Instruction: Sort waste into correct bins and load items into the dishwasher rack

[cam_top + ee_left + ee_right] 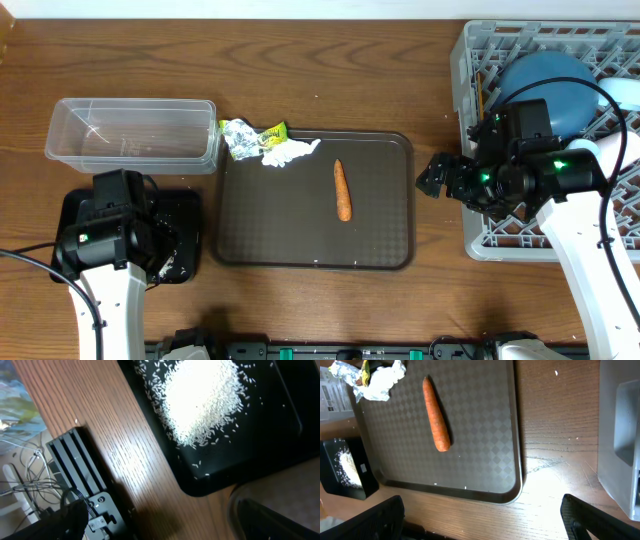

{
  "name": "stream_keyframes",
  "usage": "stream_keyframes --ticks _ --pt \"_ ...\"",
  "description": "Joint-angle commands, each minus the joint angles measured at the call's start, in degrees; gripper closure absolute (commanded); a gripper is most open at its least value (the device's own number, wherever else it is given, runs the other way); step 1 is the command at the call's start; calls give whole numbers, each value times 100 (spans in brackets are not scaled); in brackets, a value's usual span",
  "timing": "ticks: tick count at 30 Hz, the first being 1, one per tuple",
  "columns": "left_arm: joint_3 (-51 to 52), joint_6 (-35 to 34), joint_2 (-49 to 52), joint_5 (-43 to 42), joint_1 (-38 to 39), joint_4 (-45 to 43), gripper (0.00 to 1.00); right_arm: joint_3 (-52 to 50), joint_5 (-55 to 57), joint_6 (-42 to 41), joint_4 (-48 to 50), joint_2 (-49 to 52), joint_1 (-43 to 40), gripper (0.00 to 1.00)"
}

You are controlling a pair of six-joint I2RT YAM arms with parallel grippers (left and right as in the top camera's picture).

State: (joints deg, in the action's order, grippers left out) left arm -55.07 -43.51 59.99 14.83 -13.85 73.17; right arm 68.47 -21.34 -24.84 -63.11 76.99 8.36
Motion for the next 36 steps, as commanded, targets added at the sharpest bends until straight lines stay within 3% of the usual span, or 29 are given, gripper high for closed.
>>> stream_keyframes --ticks 1,9,14,20,26,29,32,36 --pt "-66 -9 -9 304 -28 11 2 -28 17 -39 13 28 72 1" --pt "-66 -11 -9 284 -28 2 2 -28 17 -39 13 28 72 1" --pt "-66 -33 -9 186 -28 -741 2 -28 17 -39 13 28 72 1" --pt "-66 -31 -9 -2426 -28 -1191 2 -28 17 -39 13 28 72 1" --pt "-66 260 -7 -4229 -15 -1014 2 -28 17 -39 13 28 70 1" --pt "-66 752 4 -4793 177 -1097 2 -28 17 -39 13 28 72 1" --pt "-66 1283 48 -4846 612 -1073 2 -28 17 -39 13 28 70 1" --pt "-66 1346 160 -4852 1517 -1224 2 -28 17 -39 13 28 70 1"
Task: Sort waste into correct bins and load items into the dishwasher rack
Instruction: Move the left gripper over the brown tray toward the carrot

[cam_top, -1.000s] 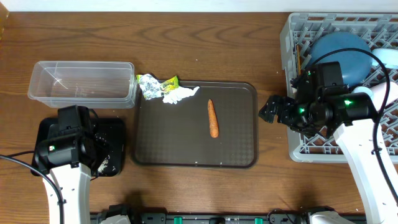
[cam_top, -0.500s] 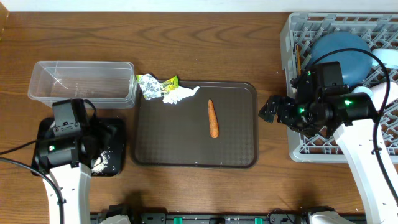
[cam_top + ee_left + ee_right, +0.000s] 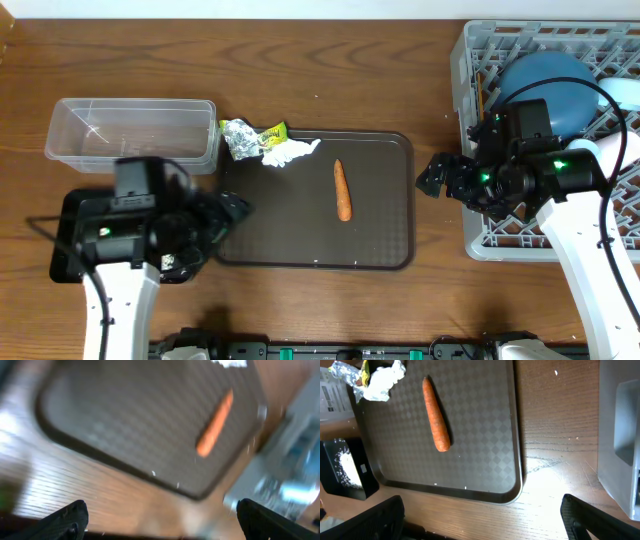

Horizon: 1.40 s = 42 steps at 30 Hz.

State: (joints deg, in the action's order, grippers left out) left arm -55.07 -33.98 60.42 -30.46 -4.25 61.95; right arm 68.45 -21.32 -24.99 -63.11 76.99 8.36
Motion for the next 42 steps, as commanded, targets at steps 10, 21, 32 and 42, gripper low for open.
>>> stream_keyframes --ticks 10,21,32,42 --pt "-66 275 730 22 2100 -1572 2 -26 15 -24 13 28 72 1" --pt "-70 555 2009 -2 2664 -2514 2 -26 15 -24 13 28 68 1" --pt "-844 848 3456 1215 3217 -2691 2 -26 15 -24 13 28 68 1" --pt "-1637 564 3792 2706 3733 -2671 2 -26 15 -24 13 28 66 1"
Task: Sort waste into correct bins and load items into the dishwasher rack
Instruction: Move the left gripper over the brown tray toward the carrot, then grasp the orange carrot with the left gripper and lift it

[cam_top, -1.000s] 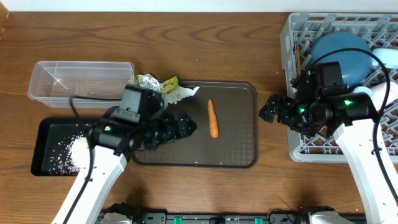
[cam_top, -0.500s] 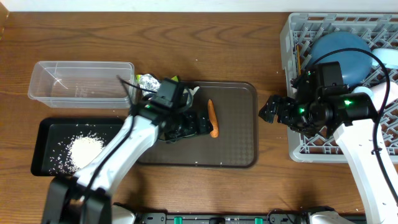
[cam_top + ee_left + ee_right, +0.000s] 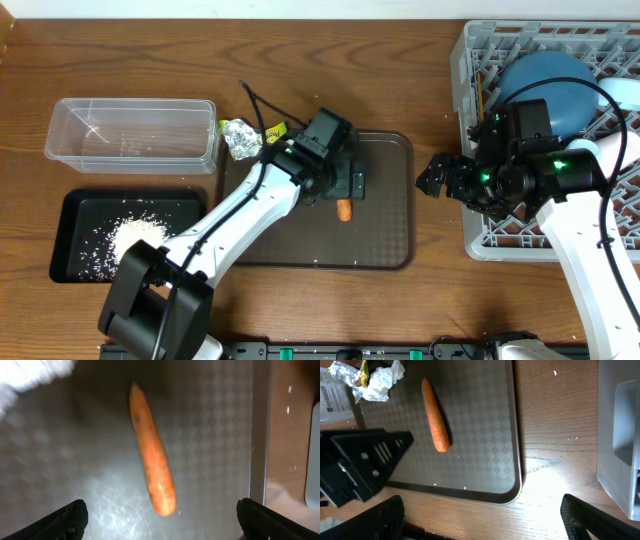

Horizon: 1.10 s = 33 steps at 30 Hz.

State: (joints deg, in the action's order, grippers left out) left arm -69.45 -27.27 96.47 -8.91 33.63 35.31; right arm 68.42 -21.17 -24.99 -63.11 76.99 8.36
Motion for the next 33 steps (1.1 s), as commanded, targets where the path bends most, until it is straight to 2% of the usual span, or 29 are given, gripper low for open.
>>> stream_keyframes --ticks 1,19,28,29,32,33 --pt "-243 -105 251 551 -57 -2 2 -24 0 -24 13 28 68 1" --pt "-527 -173 1705 1008 365 87 2 -24 0 -24 13 28 68 1" --pt "-527 -195 1937 1266 601 83 1 -24 -2 -24 13 28 68 1" --pt "-527 -195 1937 1263 608 85 4 -24 0 -24 13 28 68 1" --pt "-527 -203 1937 1261 610 87 18 -24 0 -24 13 28 66 1" --pt "-527 -219 1937 1261 610 85 20 -24 0 -24 13 28 66 1"
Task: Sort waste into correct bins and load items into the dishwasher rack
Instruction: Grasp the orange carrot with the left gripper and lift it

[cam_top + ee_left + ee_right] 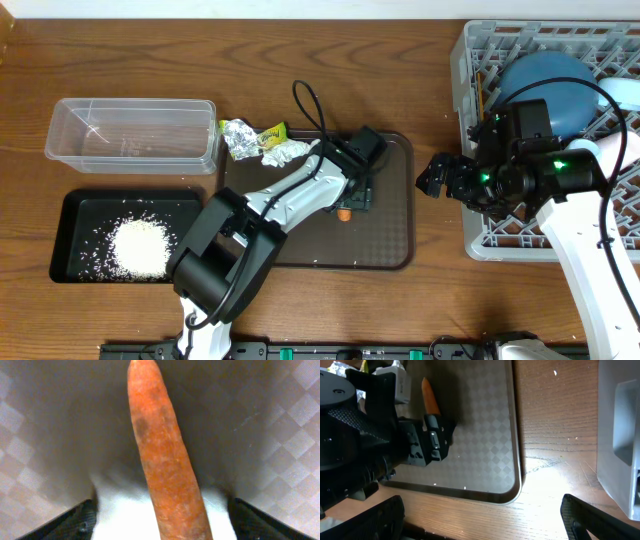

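Note:
An orange carrot (162,455) lies on the dark checkered tray (385,245); only its lower end (343,212) shows from overhead. My left gripper (355,190) is low over it and open, one black finger (75,520) on each side of the carrot, with a gap to it on both sides (165,527). The carrot's tip (427,392) sticks out past the left arm in the right wrist view. Crumpled foil with a yellow wrapper (243,136) and a white tissue (288,152) lie at the tray's top-left corner. My right gripper (437,178) hangs open beside the grey dishwasher rack (466,60).
A clear plastic bin (135,133) stands at the far left, and a black bin holding rice (130,245) sits in front of it. A blue bowl (545,75) rests in the rack. The right wrist view takes in bare wood (555,435) between tray and rack.
My left gripper has come down from above the carrot and now has a finger on each side of it. The carrot lies where it was. The right arm has not moved.
My left gripper hung over the black rice bin at the far left. Then it was at the tray's left edge, facing the carrot. After that it was above the carrot, and now it is low astride it. The right gripper stayed open by the rack.

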{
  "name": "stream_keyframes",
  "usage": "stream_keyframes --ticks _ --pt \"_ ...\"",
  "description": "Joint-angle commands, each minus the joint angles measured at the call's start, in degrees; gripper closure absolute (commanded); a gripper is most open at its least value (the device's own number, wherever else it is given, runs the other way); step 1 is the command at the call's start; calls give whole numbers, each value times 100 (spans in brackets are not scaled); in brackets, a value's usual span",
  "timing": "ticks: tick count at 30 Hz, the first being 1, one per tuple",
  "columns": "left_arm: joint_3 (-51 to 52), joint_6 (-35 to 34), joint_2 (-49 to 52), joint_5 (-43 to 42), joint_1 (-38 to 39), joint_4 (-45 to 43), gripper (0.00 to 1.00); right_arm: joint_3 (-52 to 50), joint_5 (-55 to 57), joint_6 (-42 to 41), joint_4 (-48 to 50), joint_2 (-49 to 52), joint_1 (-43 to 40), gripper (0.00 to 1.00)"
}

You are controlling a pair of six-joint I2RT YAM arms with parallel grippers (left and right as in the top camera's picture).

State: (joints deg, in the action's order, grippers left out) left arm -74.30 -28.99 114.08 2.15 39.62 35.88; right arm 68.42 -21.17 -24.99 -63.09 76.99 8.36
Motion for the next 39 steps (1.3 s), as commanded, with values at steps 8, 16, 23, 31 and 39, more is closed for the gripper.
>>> stream_keyframes --ticks 8,16,23,31,39 --pt "-42 -304 175 151 11 37 41 -24 0 -24 11 28 68 1" --pt "-42 -302 31 133 2 221 61 -24 0 -24 11 28 68 1" --pt "-42 -302 -492 133 -63 289 69 -24 0 -24 11 28 68 1" --pt "-42 -302 -1080 136 -256 564 76 -24 0 -24 11 28 68 1" --pt "-42 -302 -1884 164 -1069 1362 76 -24 0 -24 11 28 68 1"
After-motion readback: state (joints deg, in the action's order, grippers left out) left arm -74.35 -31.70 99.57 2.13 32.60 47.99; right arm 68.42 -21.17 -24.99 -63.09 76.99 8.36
